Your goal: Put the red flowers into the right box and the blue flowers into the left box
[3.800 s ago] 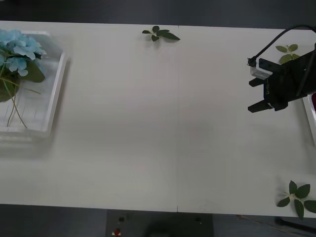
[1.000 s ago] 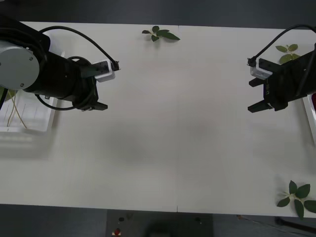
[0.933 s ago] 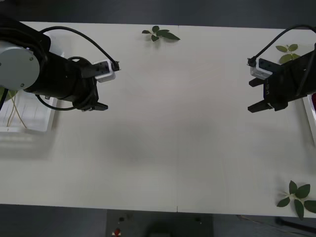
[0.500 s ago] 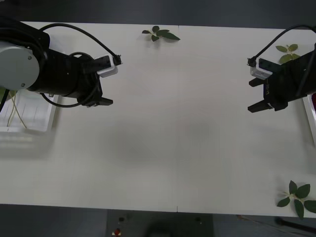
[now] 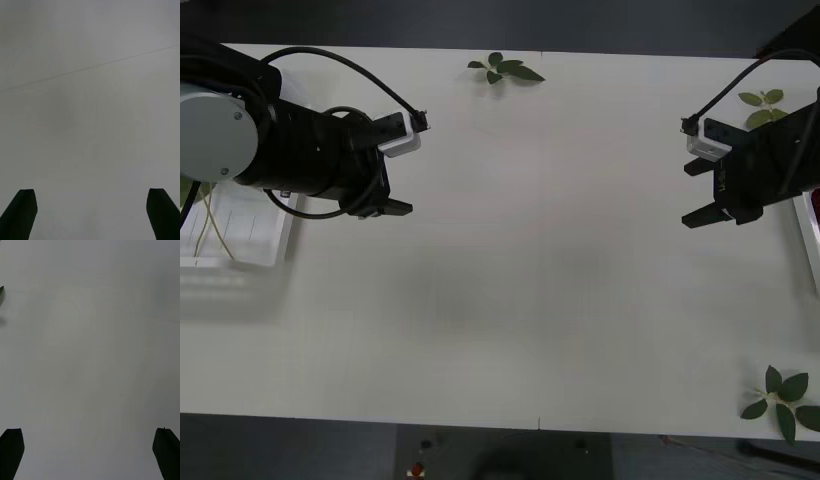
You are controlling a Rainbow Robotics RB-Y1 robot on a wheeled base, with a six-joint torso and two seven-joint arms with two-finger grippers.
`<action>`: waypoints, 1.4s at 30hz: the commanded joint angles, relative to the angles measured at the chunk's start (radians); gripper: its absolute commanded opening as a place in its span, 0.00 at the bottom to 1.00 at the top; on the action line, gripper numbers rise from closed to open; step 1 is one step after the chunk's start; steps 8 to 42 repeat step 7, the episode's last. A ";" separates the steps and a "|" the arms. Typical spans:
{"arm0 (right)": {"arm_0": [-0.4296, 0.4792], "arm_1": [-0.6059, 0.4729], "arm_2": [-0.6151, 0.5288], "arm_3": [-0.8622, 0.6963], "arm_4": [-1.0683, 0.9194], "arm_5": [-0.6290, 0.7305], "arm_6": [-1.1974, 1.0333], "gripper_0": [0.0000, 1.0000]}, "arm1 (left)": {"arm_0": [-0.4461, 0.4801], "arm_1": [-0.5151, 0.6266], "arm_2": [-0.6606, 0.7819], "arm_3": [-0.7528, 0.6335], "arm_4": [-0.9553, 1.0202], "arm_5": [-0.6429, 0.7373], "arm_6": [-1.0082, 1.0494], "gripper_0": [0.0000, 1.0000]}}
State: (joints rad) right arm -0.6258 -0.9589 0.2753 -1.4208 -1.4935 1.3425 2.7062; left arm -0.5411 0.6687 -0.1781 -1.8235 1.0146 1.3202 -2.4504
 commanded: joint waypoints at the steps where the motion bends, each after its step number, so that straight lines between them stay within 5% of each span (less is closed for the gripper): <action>1: 0.001 -0.023 -0.007 -0.020 -0.001 -0.002 -0.001 0.86 | 0.013 0.015 -0.012 -0.010 0.002 -0.010 0.031 1.00; 42: 0.001 -0.023 -0.007 -0.020 -0.001 -0.002 -0.001 0.86 | 0.013 0.015 -0.012 -0.010 0.002 -0.010 0.031 1.00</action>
